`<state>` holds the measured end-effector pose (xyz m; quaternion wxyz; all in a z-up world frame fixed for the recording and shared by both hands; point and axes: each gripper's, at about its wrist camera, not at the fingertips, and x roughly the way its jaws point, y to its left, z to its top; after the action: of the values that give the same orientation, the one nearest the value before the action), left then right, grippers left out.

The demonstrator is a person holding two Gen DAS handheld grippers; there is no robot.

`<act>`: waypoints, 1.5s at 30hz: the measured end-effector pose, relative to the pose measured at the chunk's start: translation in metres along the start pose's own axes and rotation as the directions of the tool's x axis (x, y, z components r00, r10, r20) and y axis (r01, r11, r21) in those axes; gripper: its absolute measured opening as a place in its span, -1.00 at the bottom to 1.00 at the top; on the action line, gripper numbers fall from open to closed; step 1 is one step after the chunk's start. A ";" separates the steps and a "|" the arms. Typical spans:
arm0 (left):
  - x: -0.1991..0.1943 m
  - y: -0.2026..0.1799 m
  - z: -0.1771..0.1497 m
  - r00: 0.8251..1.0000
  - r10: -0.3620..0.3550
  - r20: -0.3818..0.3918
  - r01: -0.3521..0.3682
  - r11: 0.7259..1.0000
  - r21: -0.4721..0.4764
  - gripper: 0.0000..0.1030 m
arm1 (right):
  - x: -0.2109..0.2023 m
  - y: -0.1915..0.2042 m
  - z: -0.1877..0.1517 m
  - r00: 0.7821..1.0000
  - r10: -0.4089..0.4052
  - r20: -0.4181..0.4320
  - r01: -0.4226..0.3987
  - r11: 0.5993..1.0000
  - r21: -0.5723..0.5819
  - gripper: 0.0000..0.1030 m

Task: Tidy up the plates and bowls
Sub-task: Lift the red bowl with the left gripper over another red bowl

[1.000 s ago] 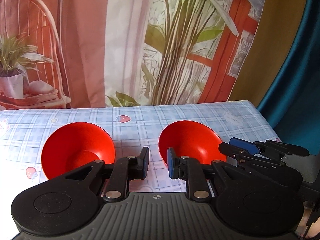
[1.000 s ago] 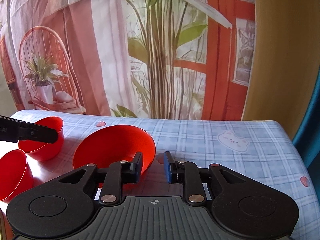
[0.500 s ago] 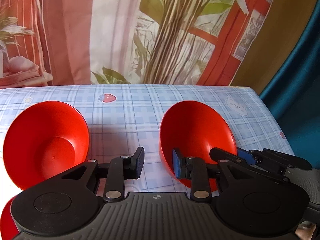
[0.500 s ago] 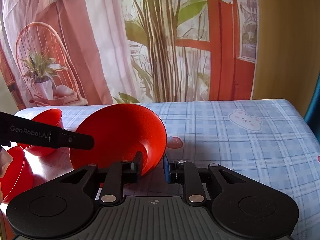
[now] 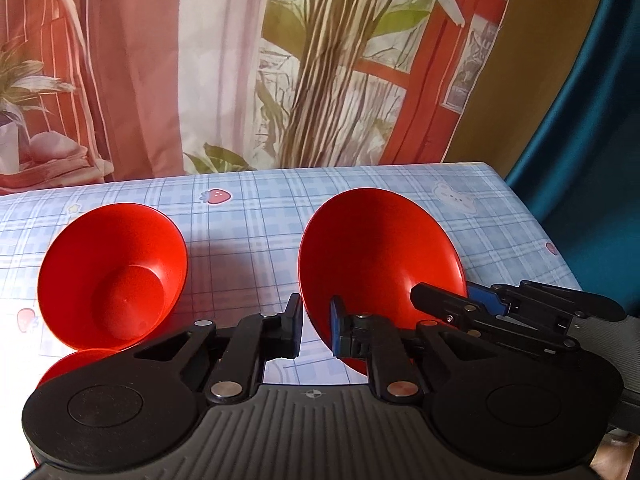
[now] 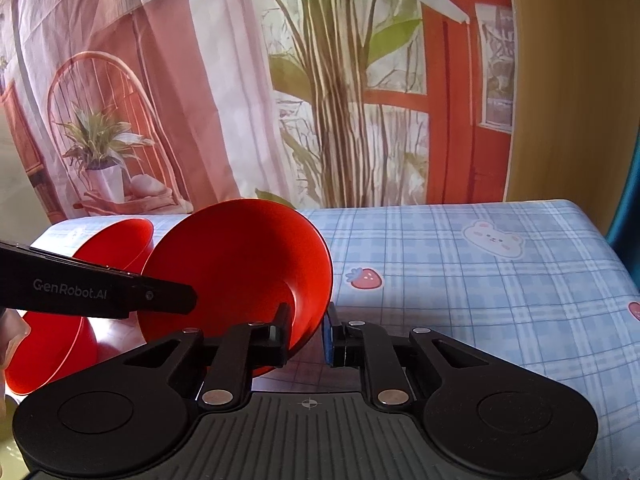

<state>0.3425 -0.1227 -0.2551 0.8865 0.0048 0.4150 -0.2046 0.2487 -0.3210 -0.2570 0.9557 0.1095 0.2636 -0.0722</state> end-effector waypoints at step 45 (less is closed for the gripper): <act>-0.143 0.070 -0.065 0.987 0.080 0.142 -0.062 0.990 -0.124 -0.69 | -0.069 0.146 -0.003 0.994 0.108 0.031 -0.102 0.980 -0.171 -0.72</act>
<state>0.2388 0.0046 -0.2040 0.9199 -0.0483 0.3600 -0.1476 0.2174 -0.1743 -0.1988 0.9690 0.0404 0.2436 -0.0012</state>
